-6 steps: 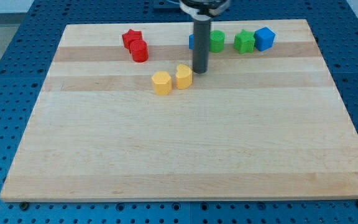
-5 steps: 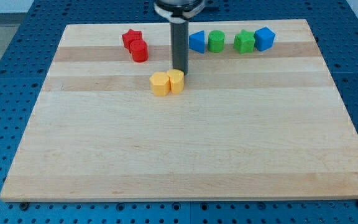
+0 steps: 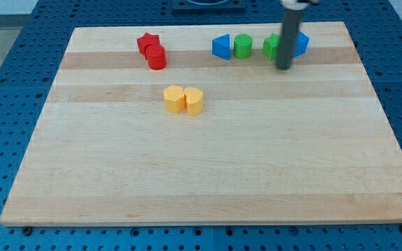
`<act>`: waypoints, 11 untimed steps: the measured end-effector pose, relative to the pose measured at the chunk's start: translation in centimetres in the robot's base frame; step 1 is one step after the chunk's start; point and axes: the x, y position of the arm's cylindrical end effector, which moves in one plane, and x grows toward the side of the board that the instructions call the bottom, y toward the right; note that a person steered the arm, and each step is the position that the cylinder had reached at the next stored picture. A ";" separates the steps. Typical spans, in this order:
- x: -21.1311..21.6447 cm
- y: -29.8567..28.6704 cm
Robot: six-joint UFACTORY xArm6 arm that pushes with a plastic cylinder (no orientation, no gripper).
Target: Push the green star to the left of the blue triangle
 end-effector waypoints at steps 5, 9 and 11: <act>-5.4 -3.2; -0.4 -5.0; 0.7 -9.9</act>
